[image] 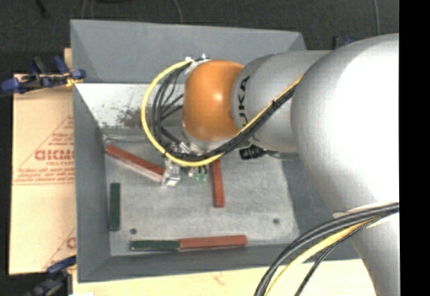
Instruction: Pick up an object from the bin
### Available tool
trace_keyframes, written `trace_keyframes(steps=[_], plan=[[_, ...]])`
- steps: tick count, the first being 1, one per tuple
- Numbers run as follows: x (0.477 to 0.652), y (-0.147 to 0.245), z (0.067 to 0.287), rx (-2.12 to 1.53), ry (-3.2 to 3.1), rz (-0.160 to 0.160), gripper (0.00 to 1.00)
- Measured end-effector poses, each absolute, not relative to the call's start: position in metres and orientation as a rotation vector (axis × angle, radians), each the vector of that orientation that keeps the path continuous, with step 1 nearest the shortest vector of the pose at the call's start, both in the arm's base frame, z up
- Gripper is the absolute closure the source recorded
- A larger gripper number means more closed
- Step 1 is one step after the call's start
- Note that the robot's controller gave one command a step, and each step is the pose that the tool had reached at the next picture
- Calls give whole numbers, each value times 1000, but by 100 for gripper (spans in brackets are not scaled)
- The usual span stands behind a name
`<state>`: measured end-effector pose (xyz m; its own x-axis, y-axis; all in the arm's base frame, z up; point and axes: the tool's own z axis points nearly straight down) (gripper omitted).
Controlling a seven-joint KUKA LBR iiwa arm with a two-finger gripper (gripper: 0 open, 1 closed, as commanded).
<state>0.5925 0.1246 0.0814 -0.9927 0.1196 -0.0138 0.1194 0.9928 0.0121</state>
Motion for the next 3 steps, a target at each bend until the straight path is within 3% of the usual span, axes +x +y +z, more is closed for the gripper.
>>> trace_keyframes(steps=[1,2,3], plan=[[592,125,81,189,3121,18,100],[586,128,124,143,3141,-1,100],[594,129,183,111,3139,-2,100]])
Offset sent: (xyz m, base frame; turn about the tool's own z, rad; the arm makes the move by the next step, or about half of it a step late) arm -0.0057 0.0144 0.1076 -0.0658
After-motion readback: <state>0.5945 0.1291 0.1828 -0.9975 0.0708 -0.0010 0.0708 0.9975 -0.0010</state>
